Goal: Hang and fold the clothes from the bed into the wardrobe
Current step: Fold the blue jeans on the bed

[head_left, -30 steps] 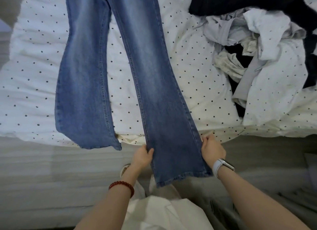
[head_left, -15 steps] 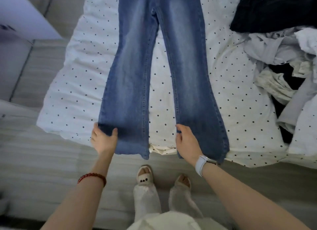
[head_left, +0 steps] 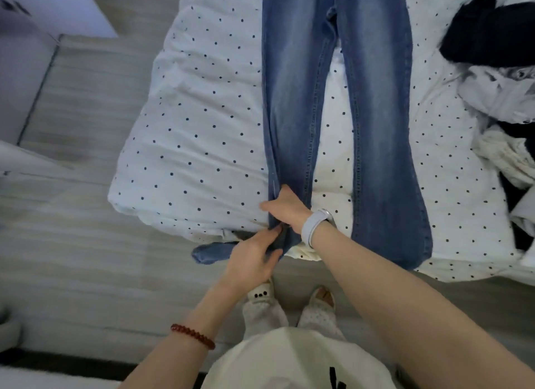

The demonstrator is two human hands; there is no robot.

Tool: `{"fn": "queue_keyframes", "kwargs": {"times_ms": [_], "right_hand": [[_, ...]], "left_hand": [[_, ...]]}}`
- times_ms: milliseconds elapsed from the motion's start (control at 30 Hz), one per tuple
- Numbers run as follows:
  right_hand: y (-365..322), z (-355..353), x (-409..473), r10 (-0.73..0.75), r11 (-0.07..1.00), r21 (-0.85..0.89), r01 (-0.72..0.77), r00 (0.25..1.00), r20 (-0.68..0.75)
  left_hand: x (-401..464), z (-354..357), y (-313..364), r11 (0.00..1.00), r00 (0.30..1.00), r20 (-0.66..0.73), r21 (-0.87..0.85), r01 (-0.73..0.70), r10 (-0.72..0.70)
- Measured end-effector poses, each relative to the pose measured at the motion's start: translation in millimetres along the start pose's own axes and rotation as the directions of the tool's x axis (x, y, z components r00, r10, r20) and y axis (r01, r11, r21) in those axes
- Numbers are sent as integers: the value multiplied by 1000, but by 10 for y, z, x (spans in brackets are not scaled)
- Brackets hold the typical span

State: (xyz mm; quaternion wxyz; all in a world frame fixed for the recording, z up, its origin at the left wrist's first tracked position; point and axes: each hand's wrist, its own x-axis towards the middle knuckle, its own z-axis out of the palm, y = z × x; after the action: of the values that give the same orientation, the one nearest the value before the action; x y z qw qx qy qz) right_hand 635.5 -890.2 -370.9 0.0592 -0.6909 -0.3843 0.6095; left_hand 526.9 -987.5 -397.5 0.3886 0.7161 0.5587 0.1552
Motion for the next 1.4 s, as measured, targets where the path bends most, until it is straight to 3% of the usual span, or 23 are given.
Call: {"fn": "queue_keyframes", "kwargs": {"times_ms": [67,133,233,300,367,400,467,500,567,667,767,833,933,1133,1233,1400], "right_hand": [[43,-1,46,4,997,-72,-14,990,-143],[100,-92,3,4,999,-36,-10,985,-174],[251,-280,-137,-20,1000,7,22,981,-193],[390,-436,-219,-6,999,30,13,975,-222],[541,-601,-295,17,999,47,-5,965,-260],[609,-693,-330,29,998,60,-13,959,-281],[716,-834,-384,25,999,54,-9,951,-308],[794,-948,-423,29,998,59,-10,943,-331],[861,-1070,-430,27,999,40,-14,941,-338],[1119,-1326,-441,89,996,56,-75,943,-320],[1459,-1481,-473,174,982,131,-139,933,-314],[1744,-1629,-504,234,960,230,-161,912,-337],[2119,-1716,-538,306,925,321,-204,900,-310],[2699,-1998,-482,362,872,437,-220,892,-272],[2803,-2061,-350,373,859,452,-241,900,-228],[3005,-2016,-181,483,844,426,-326,807,-339]], "left_hand": [[15,-134,19,993,990,126,-85,82,-71],[58,-271,-31,967,919,347,-97,235,-188],[152,-402,-83,970,813,532,81,228,-236],[333,-403,-127,960,875,404,191,203,-265],[613,-416,-66,953,957,167,233,194,-236],[785,-403,17,954,986,80,275,117,-144],[1114,-383,221,896,993,44,428,-117,108],[1307,-298,378,832,971,72,504,-232,227],[1583,-220,600,694,928,177,621,-363,327],[1917,-89,975,548,856,402,658,-517,324],[2162,-43,1131,539,828,453,629,-560,332],[2291,166,1330,481,727,483,546,-686,488],[2349,511,1637,441,647,596,475,-761,475],[2592,977,1899,383,665,635,544,-746,394],[2698,1150,1937,333,680,679,597,-730,275],[2846,1344,1944,263,699,686,650,-713,201]]}}
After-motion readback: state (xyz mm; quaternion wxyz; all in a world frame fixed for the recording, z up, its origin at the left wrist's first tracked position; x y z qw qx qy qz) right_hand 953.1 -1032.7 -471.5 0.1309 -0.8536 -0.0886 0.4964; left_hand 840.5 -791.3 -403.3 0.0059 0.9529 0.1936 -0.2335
